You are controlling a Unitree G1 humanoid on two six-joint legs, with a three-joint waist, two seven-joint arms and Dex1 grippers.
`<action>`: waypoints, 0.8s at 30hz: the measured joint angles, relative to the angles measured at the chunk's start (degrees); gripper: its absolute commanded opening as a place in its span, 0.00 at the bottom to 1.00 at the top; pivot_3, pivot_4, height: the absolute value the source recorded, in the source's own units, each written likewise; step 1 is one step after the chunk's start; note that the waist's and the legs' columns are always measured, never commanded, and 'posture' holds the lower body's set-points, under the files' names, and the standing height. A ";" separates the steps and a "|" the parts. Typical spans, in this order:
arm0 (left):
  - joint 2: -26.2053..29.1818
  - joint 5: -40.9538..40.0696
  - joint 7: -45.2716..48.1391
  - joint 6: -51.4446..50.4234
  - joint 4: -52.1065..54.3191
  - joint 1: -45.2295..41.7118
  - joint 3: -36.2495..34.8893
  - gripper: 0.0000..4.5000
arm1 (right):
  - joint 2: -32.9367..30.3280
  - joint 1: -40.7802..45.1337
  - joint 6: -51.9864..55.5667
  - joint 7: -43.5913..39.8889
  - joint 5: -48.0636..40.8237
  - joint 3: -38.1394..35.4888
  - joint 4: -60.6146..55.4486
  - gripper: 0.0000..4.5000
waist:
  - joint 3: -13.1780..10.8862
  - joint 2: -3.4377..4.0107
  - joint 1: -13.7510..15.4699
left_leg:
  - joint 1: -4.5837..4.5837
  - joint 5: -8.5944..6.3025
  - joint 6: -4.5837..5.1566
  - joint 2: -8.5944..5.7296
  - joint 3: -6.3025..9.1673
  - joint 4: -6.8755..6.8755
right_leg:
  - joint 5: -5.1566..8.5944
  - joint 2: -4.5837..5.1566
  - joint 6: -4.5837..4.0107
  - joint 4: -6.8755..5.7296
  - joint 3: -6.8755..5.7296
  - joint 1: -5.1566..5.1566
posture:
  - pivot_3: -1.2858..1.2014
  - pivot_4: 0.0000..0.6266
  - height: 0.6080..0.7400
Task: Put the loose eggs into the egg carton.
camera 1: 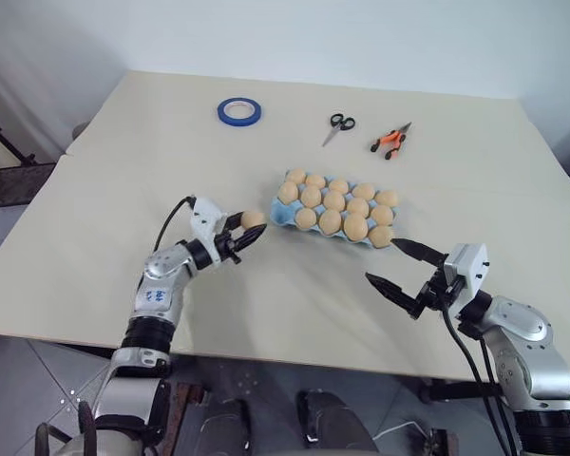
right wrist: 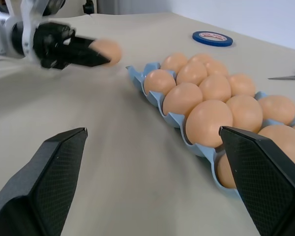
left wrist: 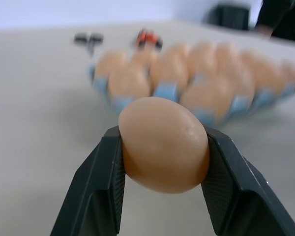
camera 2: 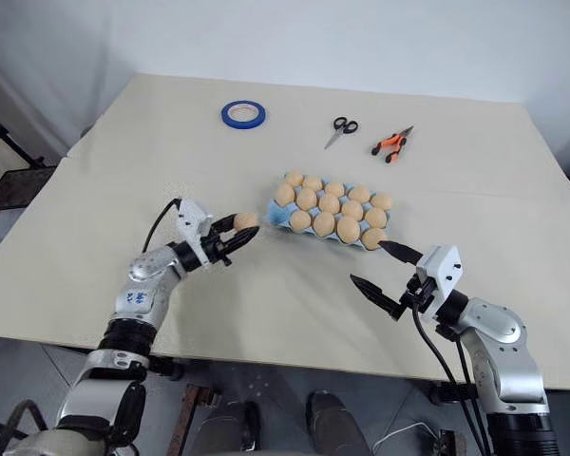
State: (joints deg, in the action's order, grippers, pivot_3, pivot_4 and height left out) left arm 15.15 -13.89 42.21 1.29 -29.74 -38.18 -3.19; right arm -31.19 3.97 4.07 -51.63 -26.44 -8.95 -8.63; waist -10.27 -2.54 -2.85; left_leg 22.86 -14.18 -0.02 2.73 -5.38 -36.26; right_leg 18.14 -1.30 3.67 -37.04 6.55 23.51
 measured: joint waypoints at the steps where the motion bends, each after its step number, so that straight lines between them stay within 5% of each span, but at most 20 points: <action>1: -0.44 0.00 -0.19 0.14 -0.23 -1.74 -0.01 0.40 | 0.00 0.05 0.00 0.02 0.00 0.00 0.00 1.00 | 0.00 0.00 -0.01 | 0.00 0.00 0.00 -0.02 -0.01 0.00 | -0.01 0.00 0.02 0.00 0.02 0.00 | 0.52 0.24 1.00; 10: -3.38 3.38 -1.41 4.60 -15.71 -11.72 1.58 0.40 | 0.20 -0.41 -0.02 0.88 0.20 0.12 -0.09 1.00 | 0.00 0.00 -0.38 | 0.02 0.00 0.00 0.00 -0.05 0.03 | -0.02 -0.09 0.06 0.00 0.07 0.09 | 0.52 0.24 1.00; 11: -3.37 3.91 -1.81 5.04 -17.81 -12.34 1.57 0.55 | 0.20 -0.83 -0.01 1.18 0.22 0.10 -0.29 1.00 | 0.00 0.00 -0.33 | 0.09 0.00 0.00 0.00 -0.04 0.02 | -0.02 -0.09 0.06 -0.01 0.06 0.15 | 0.52 0.24 1.00; 17: -3.38 5.19 -2.88 6.78 -20.92 -13.42 1.49 0.97 | 0.21 -3.27 -0.01 2.08 0.21 -0.12 -1.49 1.00 | 0.00 0.00 -0.19 | 0.18 0.00 0.00 -0.02 -0.05 0.00 | -0.02 -0.05 0.07 0.02 0.06 0.17 | 0.52 0.24 1.00; 24: -3.48 5.13 -1.05 7.79 -20.95 -13.41 1.39 1.00 | 0.22 -3.49 -0.01 2.53 0.21 -0.12 -2.51 1.00 | 0.00 0.00 -0.21 | 0.16 0.01 0.00 -0.02 -0.06 -0.03 | -0.01 -0.06 0.07 -0.04 0.06 0.17 | 0.52 0.24 1.00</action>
State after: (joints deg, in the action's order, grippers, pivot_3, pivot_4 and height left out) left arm 11.67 -8.76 41.17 9.08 -50.69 -51.60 -1.81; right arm -30.97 0.48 4.06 -49.10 -26.22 -9.07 -11.14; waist -10.27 -2.53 -3.06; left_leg 23.02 -14.17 -0.03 2.71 -5.43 -36.29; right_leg 18.13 -1.36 3.74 -37.08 6.60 23.68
